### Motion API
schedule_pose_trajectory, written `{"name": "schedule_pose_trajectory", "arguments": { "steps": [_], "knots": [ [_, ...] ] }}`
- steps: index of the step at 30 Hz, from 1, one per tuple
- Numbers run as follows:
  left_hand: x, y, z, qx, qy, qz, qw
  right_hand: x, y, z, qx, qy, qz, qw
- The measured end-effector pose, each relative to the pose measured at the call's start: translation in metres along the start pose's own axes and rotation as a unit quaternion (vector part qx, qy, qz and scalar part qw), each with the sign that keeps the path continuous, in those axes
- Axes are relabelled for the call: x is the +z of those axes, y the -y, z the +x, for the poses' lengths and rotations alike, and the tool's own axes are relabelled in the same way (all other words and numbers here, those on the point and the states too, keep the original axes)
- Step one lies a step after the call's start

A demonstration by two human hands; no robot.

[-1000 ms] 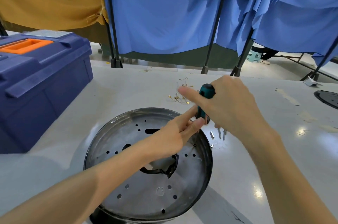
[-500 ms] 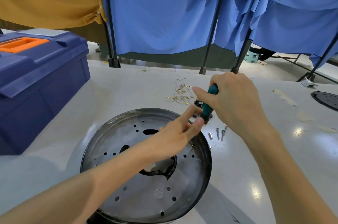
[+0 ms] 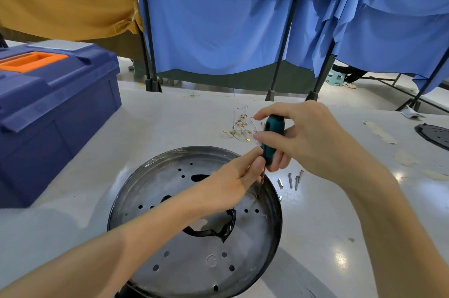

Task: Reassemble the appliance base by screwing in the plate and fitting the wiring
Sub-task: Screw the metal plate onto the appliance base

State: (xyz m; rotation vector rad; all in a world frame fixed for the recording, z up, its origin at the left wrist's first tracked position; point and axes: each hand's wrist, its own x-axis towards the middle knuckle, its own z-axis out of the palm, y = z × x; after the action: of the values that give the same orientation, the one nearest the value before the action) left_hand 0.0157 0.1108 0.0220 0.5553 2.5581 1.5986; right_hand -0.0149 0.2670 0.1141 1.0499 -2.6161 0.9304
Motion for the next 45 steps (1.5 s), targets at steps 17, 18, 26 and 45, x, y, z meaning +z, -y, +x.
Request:
{"name": "schedule_pose_trajectory", "arguments": {
  "steps": [17, 18, 26, 45],
  "knots": [
    [0.001, -0.008, 0.003, 0.061, -0.051, -0.100, 0.992, 0.011, 0.002, 0.005, 0.043, -0.080, -0.212, 0.973],
    [0.000, -0.007, 0.003, 0.062, -0.049, -0.102, 0.992, 0.006, 0.001, 0.004, 0.026, -0.061, -0.168, 0.984],
    [0.000, -0.004, 0.004, 0.050, -0.033, -0.139, 0.988, -0.004, -0.005, -0.002, -0.017, -0.066, -0.030, 0.997],
    [-0.009, -0.009, 0.004, 0.038, 0.021, -0.173, 0.984, 0.012, 0.003, -0.001, -0.044, -0.129, -0.046, 0.990]
  ]
}}
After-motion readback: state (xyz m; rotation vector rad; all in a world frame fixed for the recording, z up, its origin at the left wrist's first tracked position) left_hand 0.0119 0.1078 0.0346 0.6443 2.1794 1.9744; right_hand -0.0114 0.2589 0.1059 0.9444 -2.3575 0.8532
